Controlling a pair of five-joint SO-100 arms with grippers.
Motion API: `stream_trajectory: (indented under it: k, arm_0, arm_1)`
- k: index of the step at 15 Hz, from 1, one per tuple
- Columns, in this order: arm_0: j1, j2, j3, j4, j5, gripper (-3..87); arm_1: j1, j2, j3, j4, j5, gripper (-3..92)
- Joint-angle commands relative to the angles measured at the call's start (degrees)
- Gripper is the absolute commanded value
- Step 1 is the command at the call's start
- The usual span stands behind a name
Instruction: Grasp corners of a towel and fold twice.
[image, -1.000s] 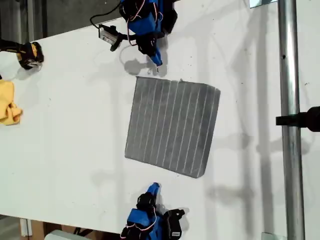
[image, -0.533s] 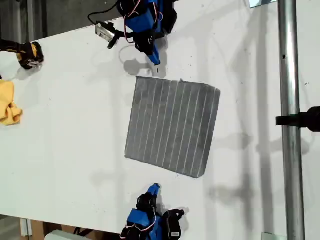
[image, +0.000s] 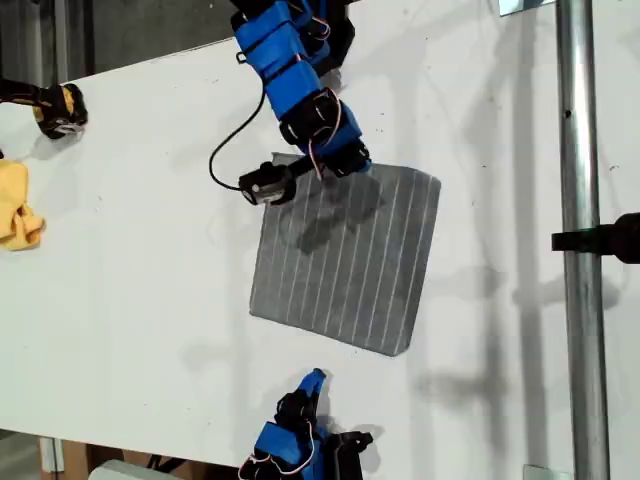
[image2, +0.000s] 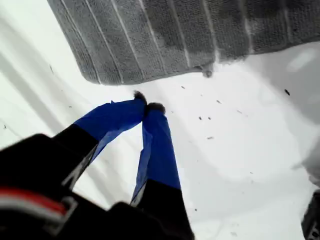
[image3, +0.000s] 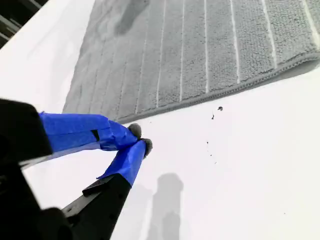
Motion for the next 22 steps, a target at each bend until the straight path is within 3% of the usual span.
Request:
stream_trajectory:
  k: [1,4,8,10,13,18,22]
  arm_0:
    - [0.8,0.4,-1.2,-0.6,0.4,-1.5]
    - [1.3,0.4,-0.2,-0.8,0.4,-1.5]
    - [3.3,0.4,0.1,-0.3,-1.0,-1.5]
    - [3.2,0.4,0.4,-0.4,-0.7,-1.5]
    - [4.0,0.4,0.2,-1.0,-1.0,-1.5]
    - [6.2,0.4,0.8,-1.8,-2.4,-1.5]
    - [7.6,0.4,1.1,-1.8,-3.7,-1.5]
  arm_1:
    - [-2.9,-1.5,-8.3,0.9,-1.1,-0.2]
    - [-8.4,-5.1,-15.8,-3.3,2.7,-0.2]
    - [-14.9,-5.4,-12.7,-9.5,10.6,2.6]
    - [-15.2,-6.3,-12.7,-10.0,10.9,8.6]
    - [-13.8,-6.6,-12.6,-11.8,11.0,26.9]
    - [-10.4,-7.7,-2.5,-10.8,14.3,29.1]
    - [-10.2,-17.1,-0.7,-16.2,15.5,28.8]
